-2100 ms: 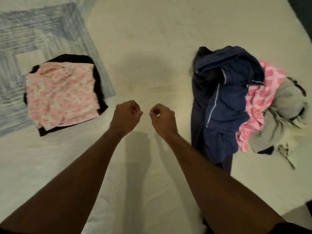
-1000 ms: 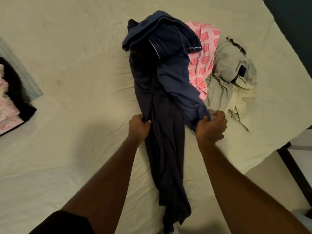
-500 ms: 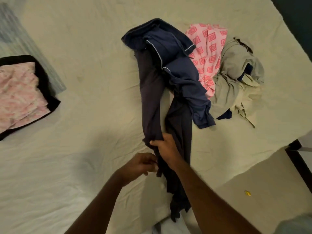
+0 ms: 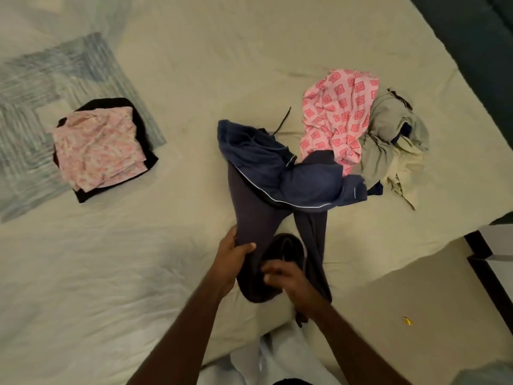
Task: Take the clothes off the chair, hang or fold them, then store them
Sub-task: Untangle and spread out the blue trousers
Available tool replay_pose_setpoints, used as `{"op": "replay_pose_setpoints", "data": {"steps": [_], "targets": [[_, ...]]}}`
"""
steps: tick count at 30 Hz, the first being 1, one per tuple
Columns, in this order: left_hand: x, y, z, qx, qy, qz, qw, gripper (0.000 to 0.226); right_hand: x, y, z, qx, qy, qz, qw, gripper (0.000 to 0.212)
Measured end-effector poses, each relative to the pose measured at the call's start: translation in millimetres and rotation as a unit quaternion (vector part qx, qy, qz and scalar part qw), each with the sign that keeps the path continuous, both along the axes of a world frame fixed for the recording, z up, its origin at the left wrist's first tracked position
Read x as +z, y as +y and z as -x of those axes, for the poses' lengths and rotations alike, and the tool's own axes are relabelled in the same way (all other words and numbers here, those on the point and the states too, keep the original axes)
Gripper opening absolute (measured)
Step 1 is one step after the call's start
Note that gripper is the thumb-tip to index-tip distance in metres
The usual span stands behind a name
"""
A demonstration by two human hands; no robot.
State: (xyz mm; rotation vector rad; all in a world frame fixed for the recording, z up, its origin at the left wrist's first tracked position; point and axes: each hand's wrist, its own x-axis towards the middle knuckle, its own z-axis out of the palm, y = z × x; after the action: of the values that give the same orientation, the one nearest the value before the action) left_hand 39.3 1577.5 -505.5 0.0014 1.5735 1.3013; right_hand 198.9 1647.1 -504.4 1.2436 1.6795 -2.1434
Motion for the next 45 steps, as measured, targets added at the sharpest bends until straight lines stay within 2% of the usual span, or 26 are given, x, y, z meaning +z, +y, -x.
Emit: {"op": "replay_pose_setpoints", "data": {"steps": [1,2,4,7,9,10,12,14,15,17,18,19,22,24,26,28,31,32,34,36,38,40,42,43,45], "targets": [[13,-1,-1,-0.021,0.023,-0.022,0.999,0.052,9,5,3,-0.127,-0.004,0.04,0.991,0.057],[27,-1,-2,-0.053,0.045,-0.052,0.996,0.052,20,10,10,-0.212,-0.003,0.077,0.974,0.067],[60,4,-3,-0.146,0.086,-0.102,0.98,0.052,47,18,24,-0.317,0.034,0.161,0.934,0.067],[103,7,-10,-0.313,0.145,-0.141,0.928,0.045,85,40,37,-0.379,0.08,0.24,0.89,0.056],[119,-5,-14,-0.381,0.157,-0.17,0.895,0.042,111,50,41,-0.374,0.087,0.25,0.889,0.04],[123,-14,-13,-0.382,0.144,-0.176,0.896,0.04,122,51,42,-0.376,0.079,0.241,0.891,0.034],[127,-36,-8,-0.297,0.074,-0.165,0.938,0.031,137,48,38,-0.387,0.072,0.212,0.894,0.035],[124,-50,-1,-0.149,-0.056,-0.09,0.983,0.051,149,39,26,-0.386,0.105,0.212,0.891,0.044],[122,-55,0,-0.094,-0.127,-0.048,0.986,0.062,156,33,17,-0.372,0.118,0.219,0.894,0.05],[118,-58,-4,-0.047,-0.229,-0.017,0.972,0.079,168,22,-4,-0.329,0.152,0.241,0.9,0.045],[121,-58,-9,-0.037,-0.27,-0.024,0.962,0.08,172,17,-15,-0.301,0.162,0.242,0.908,0.039],[127,-55,-16,-0.015,-0.309,-0.037,0.95,0.076,179,11,-25,-0.274,0.16,0.234,0.919,0.038],[150,-37,-45,0.099,-0.372,-0.085,0.919,0.043,185,6,-49,-0.183,0.109,0.186,0.959,0.062],[152,-24,-54,0.162,-0.293,-0.089,0.938,0.034,181,11,-57,-0.161,0.038,0.11,0.98,0.06],[157,-16,-52,0.17,-0.179,-0.089,0.965,0.053,174,16,-63,-0.206,-0.034,0.001,0.978,0.049],[163,-12,-43,0.118,-0.084,-0.078,0.986,0.067,163,18,-69,-0.286,-0.09,-0.079,0.951,0.038],[179,-2,-37,-0.033,0.091,-0.09,0.991,0.052,155,11,-75,-0.325,-0.154,-0.178,0.916,0.045],[187,3,-37,-0.064,0.128,-0.103,0.984,0.049,157,7,-75,-0.308,-0.146,-0.235,0.91,0.055],[199,13,-40,-0.07,0.158,-0.131,0.976,0.048,163,1,-73,-0.257,-0.033,-0.323,0.91,0.066],[210,22,-47,-0.04,0.156,-0.143,0.977,0.052,170,-10,-59,-0.159,0.068,-0.345,0.922,0.071],[222,28,-60,-0.027,0.136,-0.138,0.981,0.06,168,-23,-43,-0.105,0.068,-0.38,0.916,0.08],[228,28,-71,-0.059,0.131,-0.139,0.98,0.051,167,-30,-27,-0.17,0.053,-0.392,0.902,0.066],[225,25,-73,-0.141,0.159,-0.166,0.963,0.026,169,-28,-21,-0.258,0.052,-0.408,0.874,0.04],[226,23,-68,-0.18,0.175,-0.179,0.951,0.021,175,-23,-21,-0.301,0.046,-0.386,0.871,0.03],[227,22,-50,-0.234,0.217,-0.184,0.93,0.032,186,-12,-21,-0.377,0.049,-0.25,0.891,0.029]]}}
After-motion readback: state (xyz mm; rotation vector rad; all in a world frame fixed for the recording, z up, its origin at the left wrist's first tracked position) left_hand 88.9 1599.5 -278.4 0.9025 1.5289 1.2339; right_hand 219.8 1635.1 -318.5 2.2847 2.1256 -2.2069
